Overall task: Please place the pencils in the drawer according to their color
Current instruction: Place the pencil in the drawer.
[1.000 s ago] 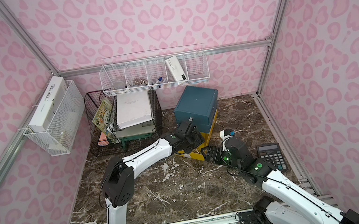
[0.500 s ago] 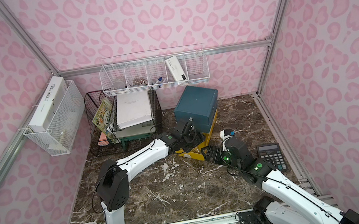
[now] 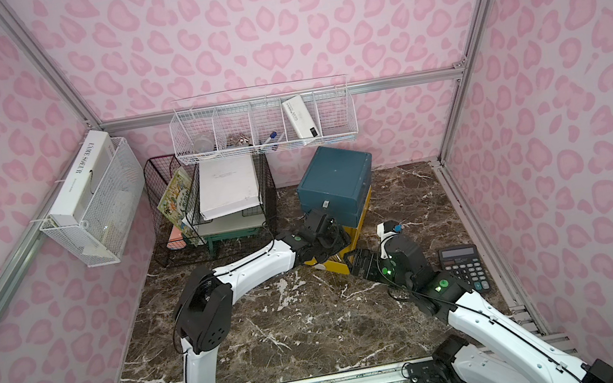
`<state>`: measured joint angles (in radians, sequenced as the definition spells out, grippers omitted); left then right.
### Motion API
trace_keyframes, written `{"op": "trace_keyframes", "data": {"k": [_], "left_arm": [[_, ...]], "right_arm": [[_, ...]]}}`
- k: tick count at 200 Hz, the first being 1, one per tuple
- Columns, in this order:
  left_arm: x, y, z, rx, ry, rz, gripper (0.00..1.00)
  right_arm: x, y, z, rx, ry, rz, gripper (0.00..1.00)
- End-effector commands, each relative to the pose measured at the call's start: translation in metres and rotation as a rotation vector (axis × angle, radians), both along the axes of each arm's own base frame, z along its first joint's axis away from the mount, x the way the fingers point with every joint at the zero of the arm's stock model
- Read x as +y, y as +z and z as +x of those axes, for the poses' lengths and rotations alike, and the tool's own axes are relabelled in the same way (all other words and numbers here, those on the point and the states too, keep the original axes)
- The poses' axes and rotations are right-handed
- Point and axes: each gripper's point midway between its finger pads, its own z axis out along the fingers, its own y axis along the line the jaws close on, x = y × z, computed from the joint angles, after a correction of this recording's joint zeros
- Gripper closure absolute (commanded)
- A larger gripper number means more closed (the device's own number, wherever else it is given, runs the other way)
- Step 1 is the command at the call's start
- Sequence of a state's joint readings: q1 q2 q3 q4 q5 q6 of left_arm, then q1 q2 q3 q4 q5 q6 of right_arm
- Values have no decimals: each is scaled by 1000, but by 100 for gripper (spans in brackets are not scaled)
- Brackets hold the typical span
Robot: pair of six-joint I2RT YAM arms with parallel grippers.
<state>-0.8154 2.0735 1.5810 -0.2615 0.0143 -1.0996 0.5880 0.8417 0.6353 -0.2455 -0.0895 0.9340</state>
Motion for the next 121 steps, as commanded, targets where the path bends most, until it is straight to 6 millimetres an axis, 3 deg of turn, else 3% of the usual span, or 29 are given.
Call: {"op": "trace_keyframes", "data": {"k": [1,121], "left_arm": [[2,6,-4,-13,-18,-9,24],[4,37,-19,-26,-67,-61,27]], "right_arm": [[-1,-1,0,-4,1,1,0],[0,-5,2,8,-8,18,0]]}}
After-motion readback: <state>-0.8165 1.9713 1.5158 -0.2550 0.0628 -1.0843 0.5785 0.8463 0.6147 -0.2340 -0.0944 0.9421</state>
